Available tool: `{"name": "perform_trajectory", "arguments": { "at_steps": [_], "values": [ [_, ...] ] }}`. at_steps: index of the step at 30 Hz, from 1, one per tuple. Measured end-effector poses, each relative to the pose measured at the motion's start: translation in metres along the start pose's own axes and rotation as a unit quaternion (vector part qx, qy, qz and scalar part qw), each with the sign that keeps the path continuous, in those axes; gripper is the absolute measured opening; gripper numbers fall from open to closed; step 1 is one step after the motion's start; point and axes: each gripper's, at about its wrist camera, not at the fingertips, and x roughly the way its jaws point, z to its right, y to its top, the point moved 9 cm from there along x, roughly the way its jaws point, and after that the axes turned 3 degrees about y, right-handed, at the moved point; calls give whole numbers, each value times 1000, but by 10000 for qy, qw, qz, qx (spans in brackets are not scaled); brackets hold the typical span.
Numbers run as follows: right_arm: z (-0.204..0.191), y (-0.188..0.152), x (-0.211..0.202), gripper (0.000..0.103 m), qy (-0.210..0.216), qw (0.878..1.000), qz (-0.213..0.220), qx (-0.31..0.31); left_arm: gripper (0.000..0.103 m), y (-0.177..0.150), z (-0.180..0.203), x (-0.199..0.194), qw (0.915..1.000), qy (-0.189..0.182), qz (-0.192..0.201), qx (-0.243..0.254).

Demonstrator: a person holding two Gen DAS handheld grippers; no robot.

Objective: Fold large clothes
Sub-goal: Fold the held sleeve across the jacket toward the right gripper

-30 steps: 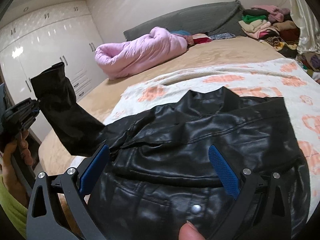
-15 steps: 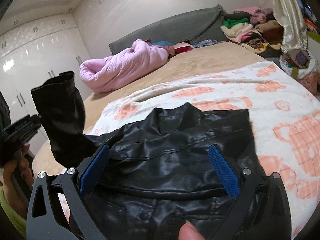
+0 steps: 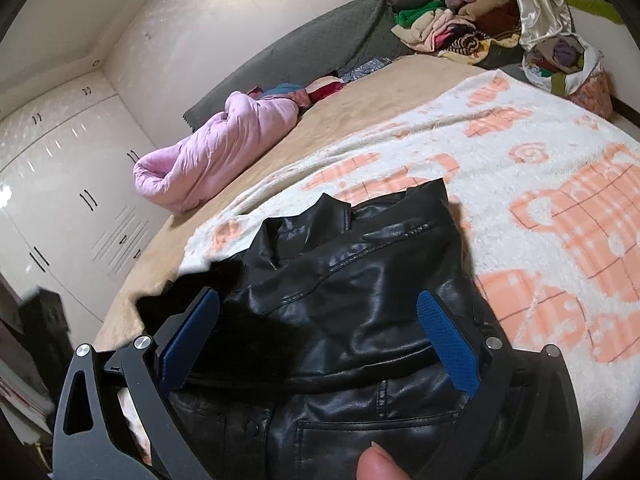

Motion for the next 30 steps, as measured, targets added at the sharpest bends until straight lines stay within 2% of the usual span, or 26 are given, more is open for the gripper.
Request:
{"name": "perform_trajectory", "arguments": {
  "at_steps": [4,8,10,15,18,21,23,25,30],
  "values": [
    [-2,-13,14,99,313,9988,-349,112,3,-25,8,19,9990,156,-243,349],
    [-7,-28,33,96,701,9938,-783,366,4,-48,5,29,9974,210,-484,487],
    [-13,-37,44,83,948,9887,-1038,516,5,-56,4,31,9967,228,-535,561],
    [-31,-59,69,67,1298,9758,-1612,703,5,-62,5,29,9966,174,-543,603],
    [-39,-64,84,62,1264,9717,-1864,712,5,-63,5,28,9963,134,-530,666],
    [-38,-62,95,60,1037,9726,-1950,730,6,-63,5,27,9960,111,-525,717],
    [-35,-64,101,49,912,9718,-2040,748,7,-62,4,25,9957,128,-493,774],
    [-35,-68,105,33,799,9715,-2124,682,7,-59,2,22,9954,206,-462,810],
    [-35,-72,108,31,804,9708,-2187,568,7,-58,-5,22,9958,199,-475,751]
  ]
}}
